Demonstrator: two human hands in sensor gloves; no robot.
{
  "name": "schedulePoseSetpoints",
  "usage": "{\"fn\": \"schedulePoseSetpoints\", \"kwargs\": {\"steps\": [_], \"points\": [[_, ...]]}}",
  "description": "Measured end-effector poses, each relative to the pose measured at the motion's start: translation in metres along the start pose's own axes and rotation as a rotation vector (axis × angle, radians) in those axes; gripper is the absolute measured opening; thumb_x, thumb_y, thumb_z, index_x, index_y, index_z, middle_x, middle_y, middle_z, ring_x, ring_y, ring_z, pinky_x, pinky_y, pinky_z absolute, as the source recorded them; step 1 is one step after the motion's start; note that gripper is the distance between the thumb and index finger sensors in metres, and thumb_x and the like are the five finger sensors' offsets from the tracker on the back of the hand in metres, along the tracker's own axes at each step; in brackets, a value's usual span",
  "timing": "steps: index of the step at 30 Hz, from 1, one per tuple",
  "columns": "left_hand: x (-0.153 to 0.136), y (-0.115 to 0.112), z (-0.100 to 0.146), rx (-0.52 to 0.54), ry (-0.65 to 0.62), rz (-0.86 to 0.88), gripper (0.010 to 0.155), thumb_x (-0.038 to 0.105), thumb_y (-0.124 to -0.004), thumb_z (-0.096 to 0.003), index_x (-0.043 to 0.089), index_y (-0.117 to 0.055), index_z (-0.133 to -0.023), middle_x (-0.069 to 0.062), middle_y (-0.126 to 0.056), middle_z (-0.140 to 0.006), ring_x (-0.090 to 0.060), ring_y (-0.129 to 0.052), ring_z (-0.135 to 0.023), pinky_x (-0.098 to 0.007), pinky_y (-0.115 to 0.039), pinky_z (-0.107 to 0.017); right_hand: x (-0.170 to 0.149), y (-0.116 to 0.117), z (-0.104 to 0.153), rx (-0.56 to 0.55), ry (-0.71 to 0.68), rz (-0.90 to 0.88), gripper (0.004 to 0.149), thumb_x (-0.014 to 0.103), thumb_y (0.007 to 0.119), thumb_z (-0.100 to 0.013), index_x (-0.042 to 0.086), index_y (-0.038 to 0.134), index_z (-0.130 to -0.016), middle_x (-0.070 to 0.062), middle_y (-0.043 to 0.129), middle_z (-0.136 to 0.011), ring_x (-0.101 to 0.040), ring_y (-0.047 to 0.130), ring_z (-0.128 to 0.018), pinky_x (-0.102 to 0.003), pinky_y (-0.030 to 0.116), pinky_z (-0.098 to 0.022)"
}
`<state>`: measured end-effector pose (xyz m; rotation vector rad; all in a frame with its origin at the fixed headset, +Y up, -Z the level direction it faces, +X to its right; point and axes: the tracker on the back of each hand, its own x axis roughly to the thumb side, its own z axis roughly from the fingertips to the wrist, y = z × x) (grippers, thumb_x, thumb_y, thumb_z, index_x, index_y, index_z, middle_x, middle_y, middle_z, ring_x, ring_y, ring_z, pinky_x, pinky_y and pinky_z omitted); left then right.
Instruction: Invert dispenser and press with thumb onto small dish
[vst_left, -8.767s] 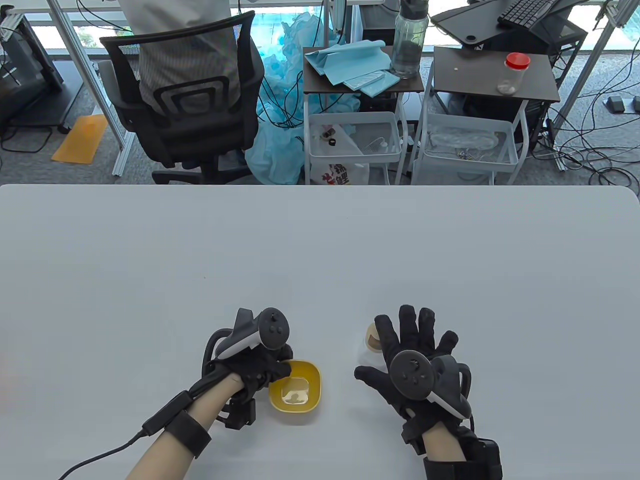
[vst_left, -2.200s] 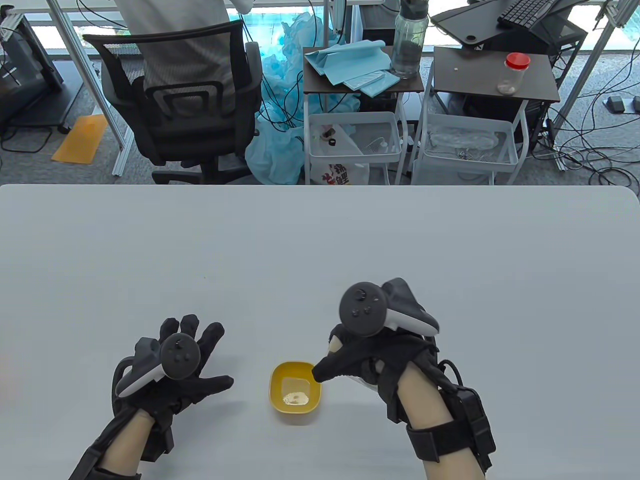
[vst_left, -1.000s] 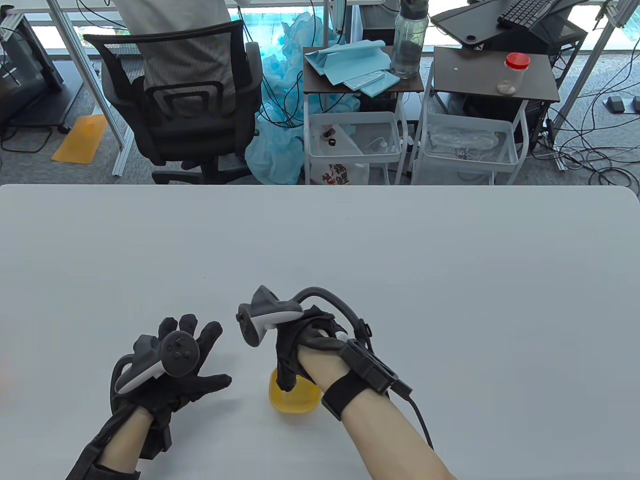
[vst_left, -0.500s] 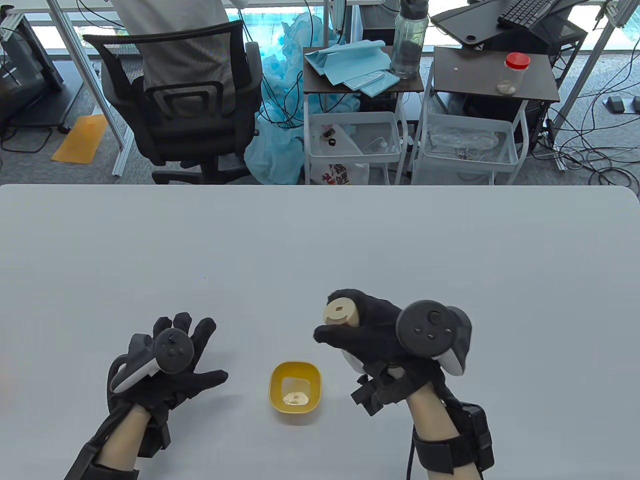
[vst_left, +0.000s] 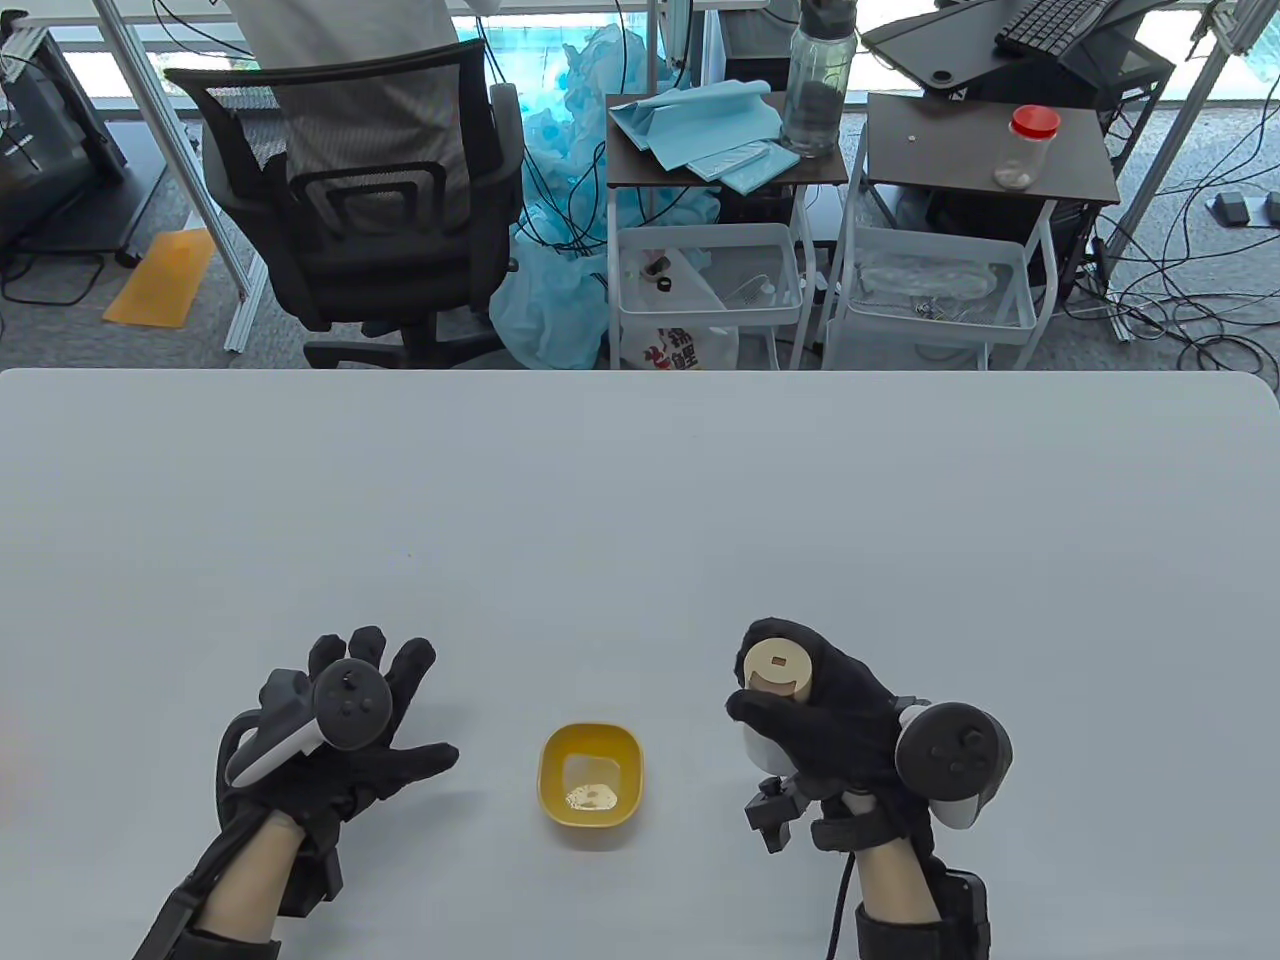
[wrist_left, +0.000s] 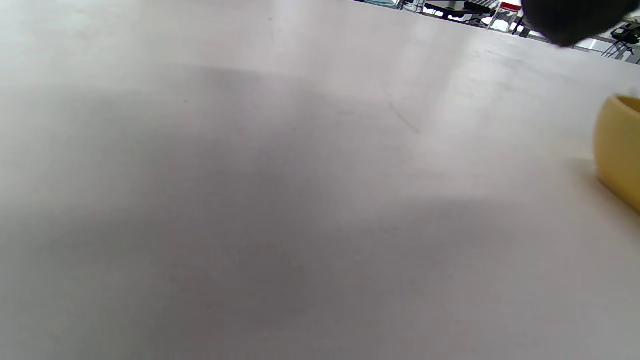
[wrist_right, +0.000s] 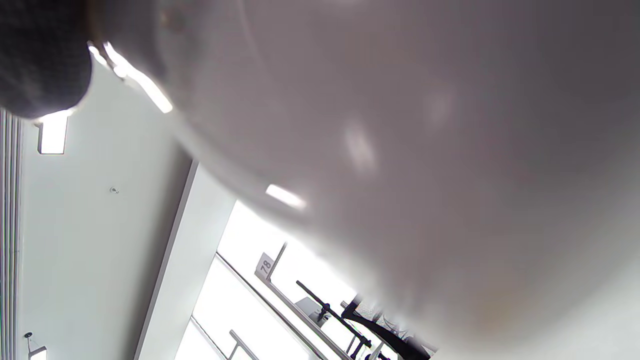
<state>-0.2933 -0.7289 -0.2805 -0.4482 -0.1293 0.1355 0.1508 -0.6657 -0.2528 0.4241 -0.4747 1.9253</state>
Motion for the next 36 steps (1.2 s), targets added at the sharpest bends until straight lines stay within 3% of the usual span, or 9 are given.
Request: {"fn": "schedulePoseSetpoints", "kwargs": {"steps": [11,15,20,25,28,34,36], "points": [[0.002,-0.001,0.001,0.002,-0.009,-0.006,0.095,0.085,-0.064,-0.0454,0.050,0.002,-0.105,-0.003,0.008,-0.120,-0.049,0.004,-0.113,-0.084,-0.017,-0.068,0.008,0.005,-0.006,0.089,0.006,0.028,0.079,0.075,0.081,-0.037,0.013,0.082,-0.086,-0.013,0.095,-0.070,-0.036,0.100,-0.054,-0.056,0.081,-0.045],[0.004,-0.002,0.001,-0.003,-0.021,-0.004,0.095,0.085,-0.064,-0.0453,0.050,0.002,-0.105,-0.003,0.008,-0.120,-0.048,0.004,-0.113,-0.084,-0.017,-0.068,0.031,0.008,-0.024,0.236,0.034,0.160,0.080,0.074,0.081,-0.037,0.011,0.082,-0.087,-0.014,0.095,-0.070,-0.037,0.100,-0.054,-0.057,0.081,-0.044],[0.004,-0.003,0.001,-0.003,-0.032,-0.002,0.095,0.085,-0.064,-0.0453,0.050,0.002,-0.105,-0.002,0.009,-0.120,-0.048,0.004,-0.113,-0.084,-0.017,-0.068,0.062,0.026,-0.059,0.555,0.152,0.410,0.081,0.073,0.081,-0.038,0.009,0.082,-0.087,-0.016,0.095,-0.070,-0.039,0.099,-0.053,-0.057,0.080,-0.044],[0.004,-0.003,0.000,-0.002,-0.042,-0.003,0.095,0.085,-0.064,-0.0452,0.050,0.002,-0.105,-0.002,0.009,-0.120,-0.048,0.004,-0.113,-0.084,-0.017,-0.068,0.086,0.064,-0.091,0.839,0.232,0.682,0.081,0.073,0.081,-0.038,0.009,0.082,-0.087,-0.017,0.095,-0.070,-0.039,0.100,-0.053,-0.058,0.081,-0.044],[0.004,-0.003,0.000,-0.002,-0.046,0.000,0.095,0.085,-0.064,-0.0453,0.050,0.002,-0.105,-0.002,0.009,-0.120,-0.048,0.004,-0.113,-0.084,-0.017,-0.068,0.094,0.098,-0.103,1.021,0.270,0.870,0.081,0.073,0.081,-0.037,0.009,0.082,-0.086,-0.016,0.095,-0.070,-0.039,0.100,-0.053,-0.058,0.081,-0.044],[0.003,-0.001,0.002,-0.013,-0.013,-0.015,0.095,0.085,-0.064,-0.0457,0.050,0.002,-0.105,-0.003,0.008,-0.120,-0.049,0.003,-0.113,-0.084,-0.018,-0.069,0.090,0.179,-0.092,1.372,0.333,1.285,0.083,0.072,0.083,-0.035,0.006,0.083,-0.085,-0.018,0.096,-0.068,-0.040,0.101,-0.052,-0.058,0.082,-0.044],[0.002,-0.001,0.003,-0.013,-0.011,-0.007,0.095,0.085,-0.064,-0.0457,0.050,0.002,-0.105,-0.003,0.008,-0.120,-0.049,0.004,-0.113,-0.084,-0.018,-0.069,0.084,0.200,-0.086,1.429,0.328,1.368,0.085,0.072,0.085,-0.033,0.003,0.084,-0.083,-0.020,0.097,-0.066,-0.041,0.101,-0.051,-0.059,0.082,-0.043]]}}
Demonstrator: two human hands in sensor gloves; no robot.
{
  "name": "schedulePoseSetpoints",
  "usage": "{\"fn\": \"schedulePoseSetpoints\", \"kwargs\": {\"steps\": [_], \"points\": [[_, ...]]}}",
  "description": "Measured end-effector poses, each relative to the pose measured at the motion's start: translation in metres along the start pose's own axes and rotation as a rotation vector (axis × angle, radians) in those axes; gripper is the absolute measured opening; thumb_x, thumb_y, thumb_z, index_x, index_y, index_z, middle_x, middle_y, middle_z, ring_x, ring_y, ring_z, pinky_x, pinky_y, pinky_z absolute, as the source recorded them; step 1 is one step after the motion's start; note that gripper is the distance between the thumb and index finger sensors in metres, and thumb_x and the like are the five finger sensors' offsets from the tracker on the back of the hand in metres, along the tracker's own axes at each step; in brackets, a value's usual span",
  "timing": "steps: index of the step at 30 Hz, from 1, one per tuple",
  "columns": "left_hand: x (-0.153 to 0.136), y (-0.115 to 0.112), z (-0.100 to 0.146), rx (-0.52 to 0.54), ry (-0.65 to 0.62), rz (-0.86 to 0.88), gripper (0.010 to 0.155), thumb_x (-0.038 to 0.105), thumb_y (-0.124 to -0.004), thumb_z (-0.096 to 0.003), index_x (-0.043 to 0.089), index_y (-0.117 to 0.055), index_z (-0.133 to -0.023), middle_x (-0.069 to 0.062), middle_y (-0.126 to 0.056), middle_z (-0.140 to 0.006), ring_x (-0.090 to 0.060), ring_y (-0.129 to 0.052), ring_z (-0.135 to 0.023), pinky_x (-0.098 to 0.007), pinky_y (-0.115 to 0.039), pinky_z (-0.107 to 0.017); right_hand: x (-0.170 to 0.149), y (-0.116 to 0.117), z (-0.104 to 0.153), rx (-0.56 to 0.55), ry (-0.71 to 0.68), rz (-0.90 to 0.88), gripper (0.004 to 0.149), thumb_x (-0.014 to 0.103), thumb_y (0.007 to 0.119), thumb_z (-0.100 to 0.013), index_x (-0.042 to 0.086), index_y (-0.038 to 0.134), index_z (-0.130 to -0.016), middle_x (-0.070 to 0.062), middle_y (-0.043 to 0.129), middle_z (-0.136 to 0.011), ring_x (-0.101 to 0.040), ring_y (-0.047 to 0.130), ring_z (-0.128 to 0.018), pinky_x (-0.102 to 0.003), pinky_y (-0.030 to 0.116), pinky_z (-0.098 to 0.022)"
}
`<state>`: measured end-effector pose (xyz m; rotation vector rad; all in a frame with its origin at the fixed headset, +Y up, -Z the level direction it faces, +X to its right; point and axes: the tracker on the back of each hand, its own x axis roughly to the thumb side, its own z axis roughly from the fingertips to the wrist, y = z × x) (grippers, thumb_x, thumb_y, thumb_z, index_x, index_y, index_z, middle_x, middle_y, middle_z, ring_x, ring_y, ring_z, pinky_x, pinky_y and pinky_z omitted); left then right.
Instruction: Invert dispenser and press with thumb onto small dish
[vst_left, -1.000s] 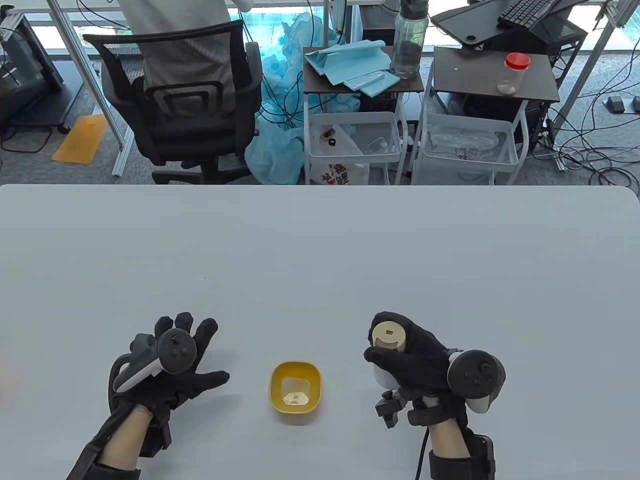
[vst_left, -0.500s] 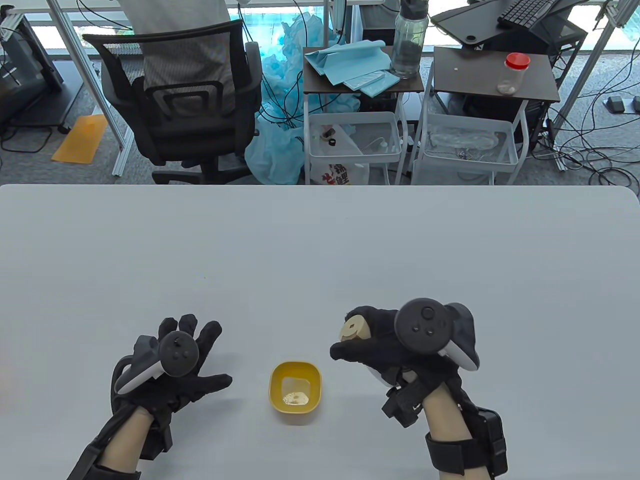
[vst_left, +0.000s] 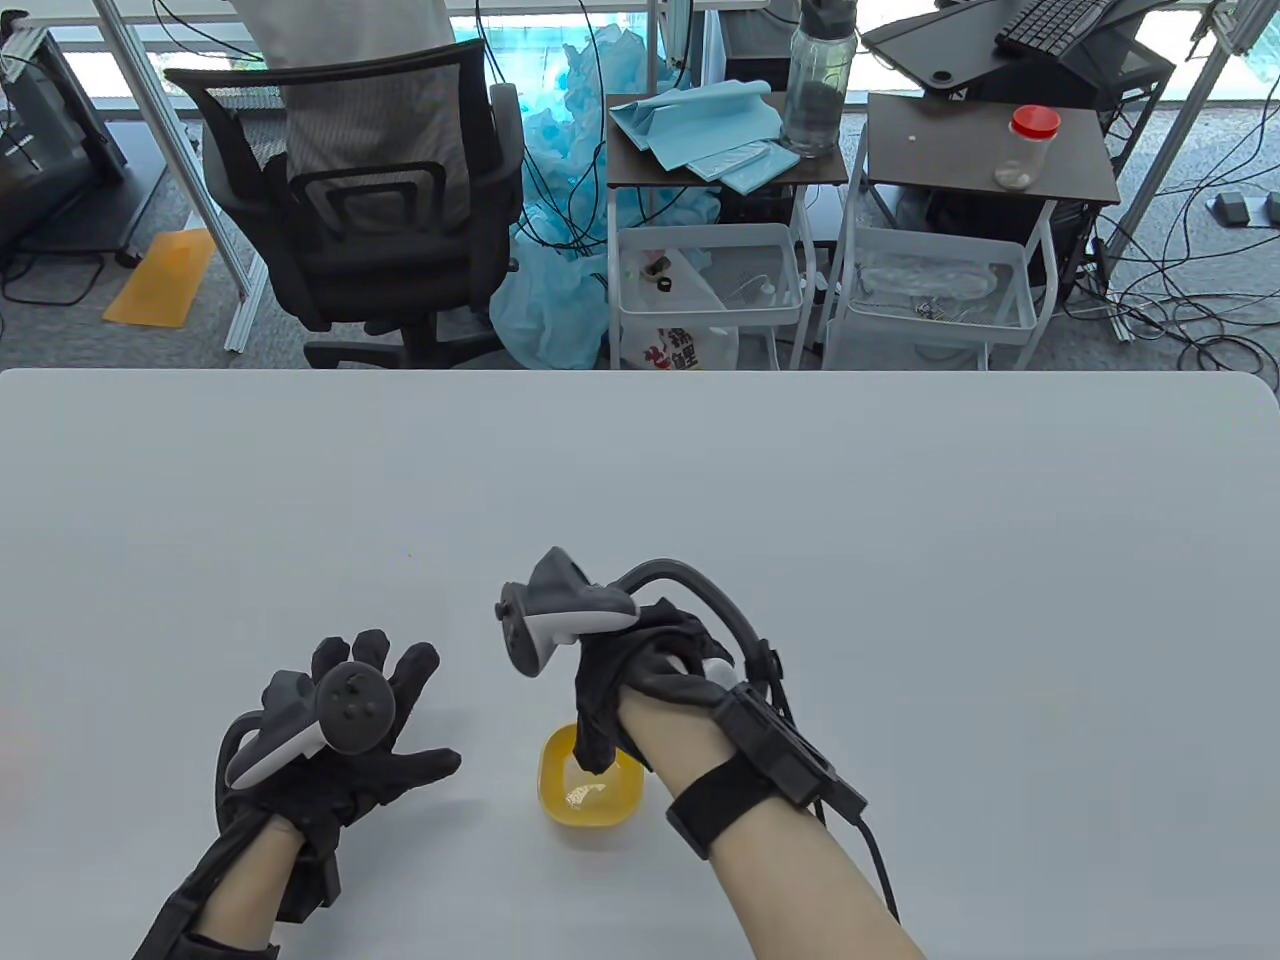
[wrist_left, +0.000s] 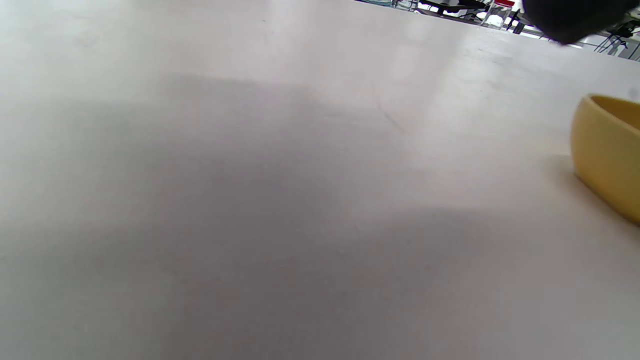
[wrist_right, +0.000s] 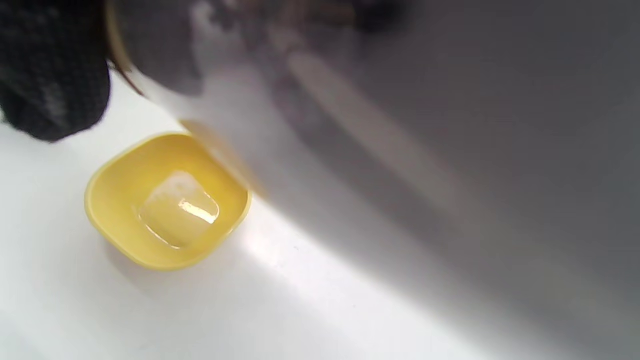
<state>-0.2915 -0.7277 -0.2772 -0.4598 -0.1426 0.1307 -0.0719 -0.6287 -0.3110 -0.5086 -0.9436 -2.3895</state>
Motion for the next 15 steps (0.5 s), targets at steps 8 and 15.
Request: {"fn": "schedulePoseSetpoints", "kwargs": {"steps": [8,15], "points": [[0.000,0.000,0.000,0.002,-0.011,0.002,0.095,0.085,-0.064,-0.0457,0.050,0.002,-0.105,-0.003,0.008,-0.120,-0.049,0.004,-0.113,-0.084,-0.018,-0.069,0.036,0.003,-0.035,0.071,-0.006,0.150,0.074,0.068,0.081,-0.039,0.007,0.087,-0.080,-0.019,0.098,-0.065,-0.041,0.102,-0.050,-0.059,0.082,-0.043],[-0.001,0.001,0.000,0.008,-0.008,0.006,0.095,0.085,-0.064,-0.0459,0.050,0.002,-0.105,-0.003,0.009,-0.120,-0.049,0.004,-0.113,-0.084,-0.017,-0.068,0.042,0.007,-0.049,0.111,-0.039,0.148,0.071,0.066,0.082,-0.040,0.008,0.088,-0.080,-0.018,0.098,-0.065,-0.040,0.102,-0.051,-0.058,0.082,-0.044]]}}
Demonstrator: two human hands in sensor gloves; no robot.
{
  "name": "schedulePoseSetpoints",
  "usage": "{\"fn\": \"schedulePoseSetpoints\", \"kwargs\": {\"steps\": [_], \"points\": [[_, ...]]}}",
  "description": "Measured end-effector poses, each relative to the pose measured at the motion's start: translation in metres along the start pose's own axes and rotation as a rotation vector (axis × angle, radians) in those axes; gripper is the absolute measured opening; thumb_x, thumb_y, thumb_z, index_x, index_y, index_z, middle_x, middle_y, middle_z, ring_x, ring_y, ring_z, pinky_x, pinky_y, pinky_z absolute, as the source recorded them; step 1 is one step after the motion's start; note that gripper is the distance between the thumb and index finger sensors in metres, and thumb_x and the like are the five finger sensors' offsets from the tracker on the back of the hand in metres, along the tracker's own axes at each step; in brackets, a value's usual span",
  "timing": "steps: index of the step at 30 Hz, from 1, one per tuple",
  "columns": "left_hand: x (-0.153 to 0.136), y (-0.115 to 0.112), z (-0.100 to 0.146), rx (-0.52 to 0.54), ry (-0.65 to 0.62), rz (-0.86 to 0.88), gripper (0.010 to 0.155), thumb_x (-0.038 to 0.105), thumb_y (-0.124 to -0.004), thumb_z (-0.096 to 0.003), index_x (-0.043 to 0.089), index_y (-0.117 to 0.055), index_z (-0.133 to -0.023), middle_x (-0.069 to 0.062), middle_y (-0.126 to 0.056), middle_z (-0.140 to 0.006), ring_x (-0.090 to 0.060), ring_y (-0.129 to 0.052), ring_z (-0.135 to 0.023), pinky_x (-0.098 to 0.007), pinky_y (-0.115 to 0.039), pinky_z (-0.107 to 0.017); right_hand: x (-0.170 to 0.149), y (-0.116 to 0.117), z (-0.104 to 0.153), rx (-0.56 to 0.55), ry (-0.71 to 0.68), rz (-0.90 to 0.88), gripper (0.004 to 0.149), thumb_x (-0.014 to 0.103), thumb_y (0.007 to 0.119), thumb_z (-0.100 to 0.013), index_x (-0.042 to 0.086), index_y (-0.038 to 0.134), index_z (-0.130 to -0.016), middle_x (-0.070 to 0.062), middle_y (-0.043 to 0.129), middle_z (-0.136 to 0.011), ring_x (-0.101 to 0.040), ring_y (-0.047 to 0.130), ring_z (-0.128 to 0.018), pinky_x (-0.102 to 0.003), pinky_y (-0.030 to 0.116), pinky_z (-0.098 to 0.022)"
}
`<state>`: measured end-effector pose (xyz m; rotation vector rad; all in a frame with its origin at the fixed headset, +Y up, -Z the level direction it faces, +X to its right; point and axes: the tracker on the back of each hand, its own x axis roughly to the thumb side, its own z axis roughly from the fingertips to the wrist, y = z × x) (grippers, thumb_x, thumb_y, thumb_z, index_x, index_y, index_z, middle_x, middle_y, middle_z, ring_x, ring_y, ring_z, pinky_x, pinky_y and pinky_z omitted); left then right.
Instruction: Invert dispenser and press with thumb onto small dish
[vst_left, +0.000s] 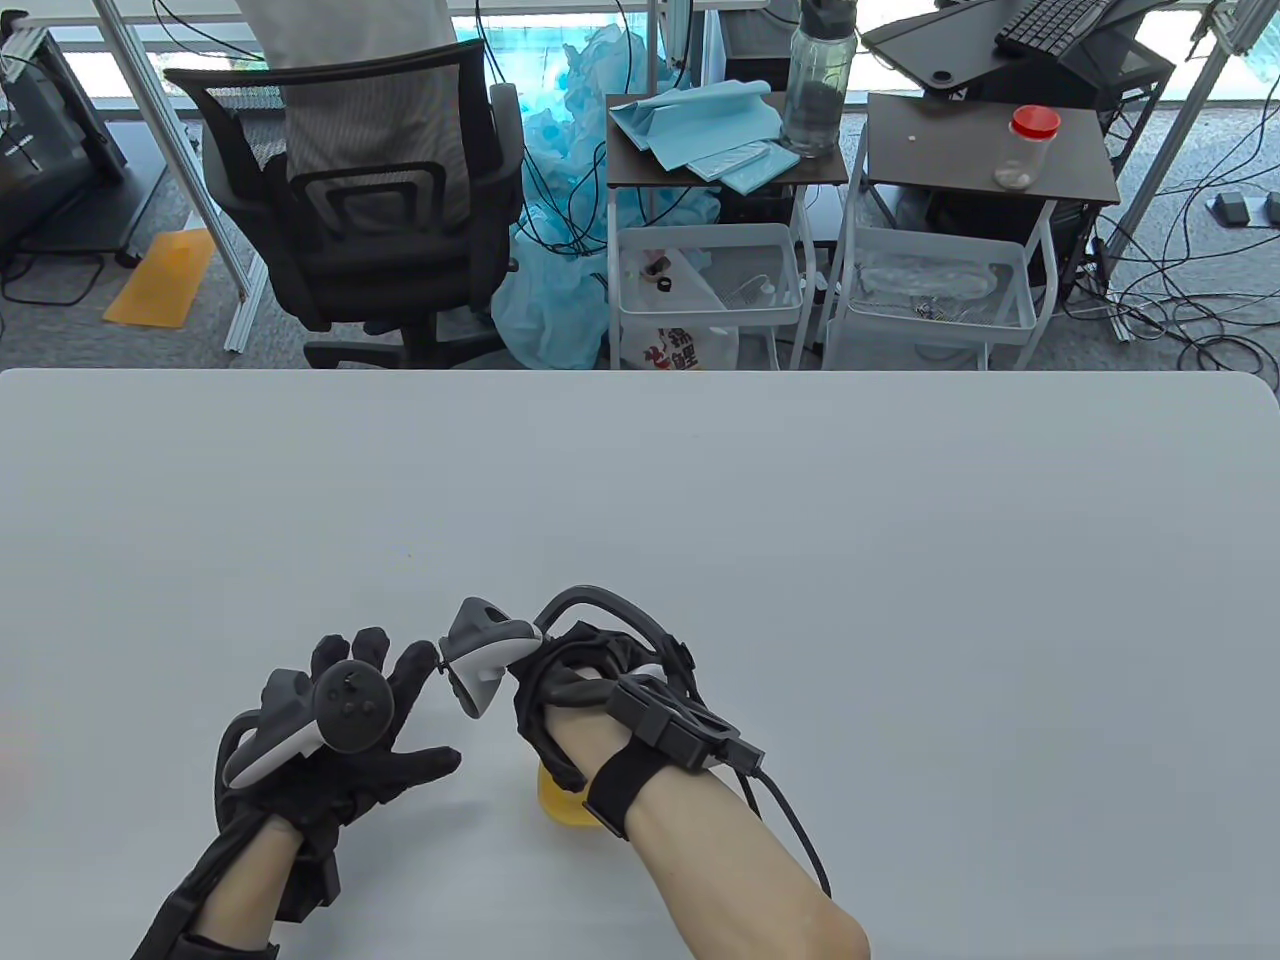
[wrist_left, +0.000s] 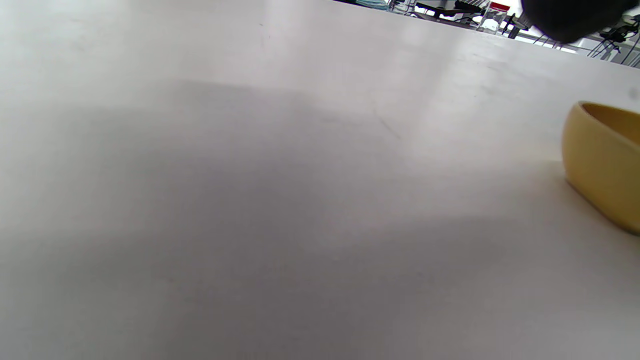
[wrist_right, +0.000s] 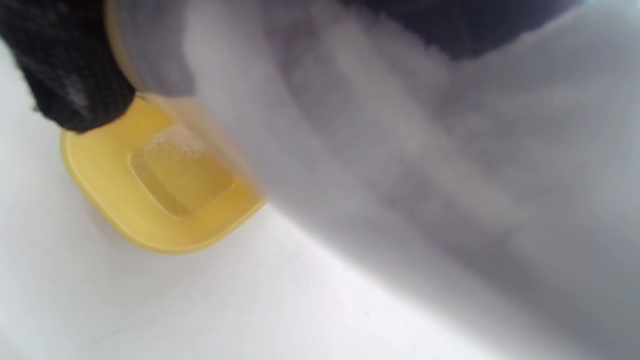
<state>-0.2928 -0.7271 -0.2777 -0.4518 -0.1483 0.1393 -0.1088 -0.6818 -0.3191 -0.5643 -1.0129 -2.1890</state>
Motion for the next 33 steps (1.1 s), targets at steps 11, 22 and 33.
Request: {"fn": "schedulePoseSetpoints", "kwargs": {"steps": [11,22,33], "points": [[-0.003,-0.001,-0.003,-0.013,0.012,0.003,0.095,0.085,-0.063,-0.0459,0.050,0.002,-0.105,-0.003,0.009,-0.120,-0.049,0.004,-0.113,-0.084,-0.017,-0.068,-0.035,0.011,0.020,-0.168,-0.100,-0.259,0.079,0.073,0.080,-0.036,0.010,0.083,-0.084,-0.016,0.096,-0.069,-0.038,0.101,-0.053,-0.057,0.082,-0.045],[-0.001,0.000,-0.002,-0.003,0.031,0.002,0.094,0.084,-0.063,-0.0465,0.049,0.002,-0.106,-0.003,0.010,-0.119,-0.049,0.004,-0.113,-0.084,-0.017,-0.068,-0.105,0.045,0.097,-0.714,-0.217,-0.790,0.080,0.073,0.079,-0.036,0.009,0.082,-0.085,-0.016,0.095,-0.069,-0.039,0.100,-0.054,-0.057,0.081,-0.045],[-0.002,0.001,-0.004,0.002,0.037,-0.001,0.094,0.084,-0.063,-0.0464,0.050,0.002,-0.106,-0.002,0.010,-0.119,-0.048,0.005,-0.113,-0.084,-0.016,-0.068,-0.148,0.118,0.126,-1.217,-0.120,-1.252,0.080,0.074,0.078,-0.039,0.009,0.081,-0.086,-0.016,0.094,-0.071,-0.039,0.099,-0.054,-0.057,0.081,-0.044]]}}
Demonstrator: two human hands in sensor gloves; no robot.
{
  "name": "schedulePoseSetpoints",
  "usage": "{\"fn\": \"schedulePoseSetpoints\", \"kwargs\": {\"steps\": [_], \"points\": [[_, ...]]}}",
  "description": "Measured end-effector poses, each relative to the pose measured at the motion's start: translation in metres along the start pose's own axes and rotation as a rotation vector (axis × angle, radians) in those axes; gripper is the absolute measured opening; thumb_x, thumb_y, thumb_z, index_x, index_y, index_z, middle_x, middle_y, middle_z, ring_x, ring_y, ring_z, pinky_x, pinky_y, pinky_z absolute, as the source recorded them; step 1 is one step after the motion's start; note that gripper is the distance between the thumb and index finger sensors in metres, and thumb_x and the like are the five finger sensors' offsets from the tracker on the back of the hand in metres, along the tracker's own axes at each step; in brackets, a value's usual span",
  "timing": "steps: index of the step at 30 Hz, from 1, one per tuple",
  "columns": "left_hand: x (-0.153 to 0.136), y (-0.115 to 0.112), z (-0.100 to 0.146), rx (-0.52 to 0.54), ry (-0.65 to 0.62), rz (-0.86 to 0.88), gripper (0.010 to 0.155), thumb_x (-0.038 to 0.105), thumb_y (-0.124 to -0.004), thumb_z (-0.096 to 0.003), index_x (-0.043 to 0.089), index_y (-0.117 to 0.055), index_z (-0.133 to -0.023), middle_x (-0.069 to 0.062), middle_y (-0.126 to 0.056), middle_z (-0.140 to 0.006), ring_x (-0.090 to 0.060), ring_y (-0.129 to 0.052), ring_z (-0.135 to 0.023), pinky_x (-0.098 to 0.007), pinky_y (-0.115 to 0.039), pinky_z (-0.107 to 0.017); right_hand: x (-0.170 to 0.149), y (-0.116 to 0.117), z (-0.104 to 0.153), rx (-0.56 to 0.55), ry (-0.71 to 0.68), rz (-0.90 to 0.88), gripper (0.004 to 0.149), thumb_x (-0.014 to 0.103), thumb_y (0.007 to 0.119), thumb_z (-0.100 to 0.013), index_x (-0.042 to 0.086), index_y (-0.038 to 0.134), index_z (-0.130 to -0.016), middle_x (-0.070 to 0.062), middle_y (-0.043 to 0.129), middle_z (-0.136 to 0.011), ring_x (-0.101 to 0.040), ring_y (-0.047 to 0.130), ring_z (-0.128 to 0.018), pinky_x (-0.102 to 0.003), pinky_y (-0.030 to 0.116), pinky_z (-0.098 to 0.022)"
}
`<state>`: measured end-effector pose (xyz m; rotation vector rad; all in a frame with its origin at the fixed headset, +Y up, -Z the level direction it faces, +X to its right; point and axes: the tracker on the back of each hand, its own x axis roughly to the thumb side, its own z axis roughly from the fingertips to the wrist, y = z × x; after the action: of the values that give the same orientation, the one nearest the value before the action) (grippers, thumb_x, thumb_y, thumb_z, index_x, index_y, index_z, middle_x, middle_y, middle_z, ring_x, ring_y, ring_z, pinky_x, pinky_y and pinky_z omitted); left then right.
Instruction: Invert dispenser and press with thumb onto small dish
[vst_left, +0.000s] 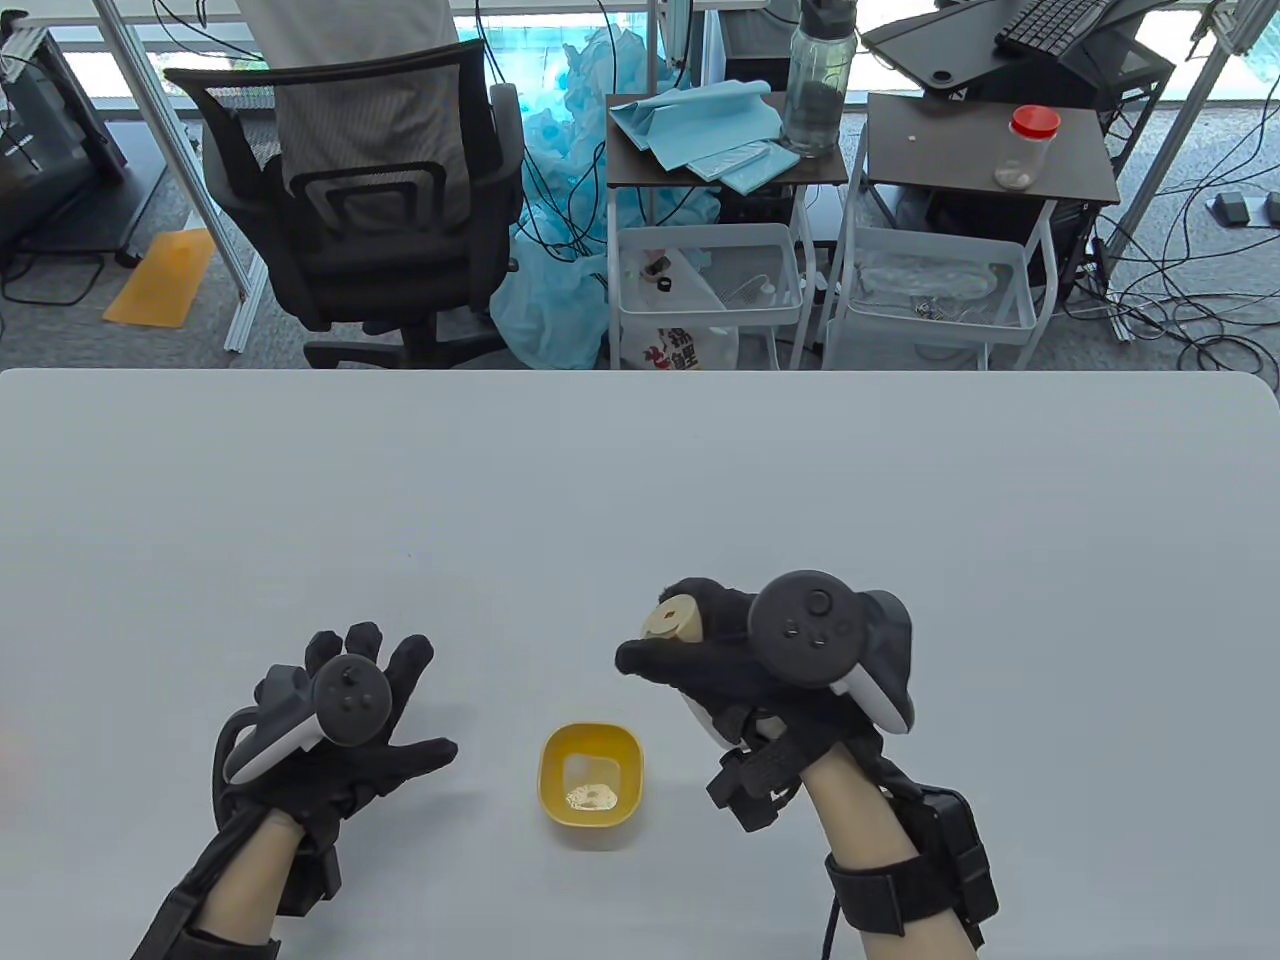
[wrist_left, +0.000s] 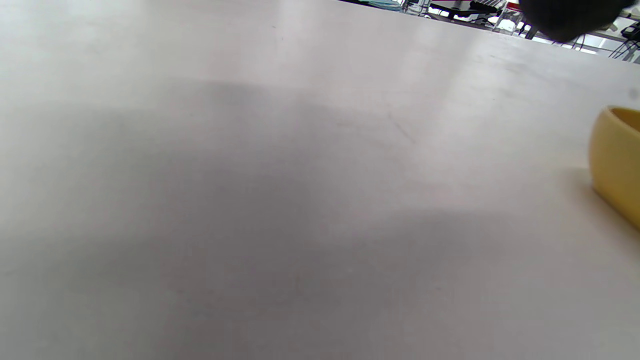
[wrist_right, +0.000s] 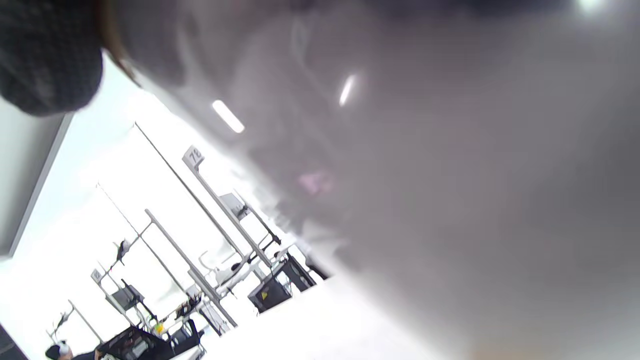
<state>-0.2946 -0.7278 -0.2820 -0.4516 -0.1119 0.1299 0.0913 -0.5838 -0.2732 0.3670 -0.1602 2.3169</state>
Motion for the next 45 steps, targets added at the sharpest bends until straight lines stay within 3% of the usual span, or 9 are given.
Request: {"fn": "schedulePoseSetpoints", "kwargs": {"steps": [7,12,18,31,45], "points": [[-0.001,0.000,0.000,0.006,0.011,-0.003,0.094,0.084,-0.064,-0.0465,0.050,0.001,-0.105,-0.002,0.010,-0.119,-0.048,0.005,-0.113,-0.084,-0.016,-0.068,-0.042,-0.008,0.031,-0.296,-0.079,-0.204,0.080,0.077,0.074,-0.041,0.012,0.078,-0.088,-0.012,0.093,-0.073,-0.035,0.099,-0.057,-0.053,0.082,-0.046],[0.001,0.000,0.001,0.006,0.006,-0.012,0.094,0.084,-0.064,-0.0461,0.050,0.001,-0.105,-0.002,0.010,-0.119,-0.048,0.005,-0.113,-0.084,-0.016,-0.068,-0.069,-0.002,0.047,-0.400,-0.110,-0.262,0.081,0.078,0.072,-0.042,0.014,0.076,-0.089,-0.011,0.092,-0.074,-0.033,0.099,-0.058,-0.052,0.082,-0.047],[0.002,-0.001,0.000,-0.003,0.004,-0.021,0.094,0.084,-0.064,-0.0464,0.050,0.001,-0.105,-0.002,0.010,-0.119,-0.048,0.005,-0.113,-0.084,-0.016,-0.068,-0.100,0.018,0.055,-0.447,-0.100,-0.278,0.080,0.079,0.071,-0.042,0.014,0.075,-0.090,-0.010,0.091,-0.075,-0.032,0.099,-0.059,-0.051,0.082,-0.048],[0.006,-0.004,-0.001,-0.020,-0.007,-0.033,0.094,0.084,-0.064,-0.0464,0.050,0.001,-0.105,-0.002,0.010,-0.119,-0.048,0.005,-0.113,-0.084,-0.016,-0.068,-0.146,0.043,0.053,-0.345,0.023,-0.281,0.080,0.076,0.075,-0.041,0.014,0.073,-0.092,-0.012,0.089,-0.080,-0.036,0.095,-0.067,-0.055,0.079,-0.053],[0.006,-0.004,-0.001,-0.023,-0.004,-0.030,0.094,0.083,-0.064,-0.0465,0.050,0.001,-0.105,-0.002,0.010,-0.119,-0.048,0.005,-0.113,-0.084,-0.016,-0.068,-0.173,0.067,0.050,-0.199,0.159,-0.273,0.081,0.063,0.087,-0.041,0.008,0.067,-0.097,-0.019,0.080,-0.093,-0.046,0.085,-0.082,-0.065,0.070,-0.061]]}}
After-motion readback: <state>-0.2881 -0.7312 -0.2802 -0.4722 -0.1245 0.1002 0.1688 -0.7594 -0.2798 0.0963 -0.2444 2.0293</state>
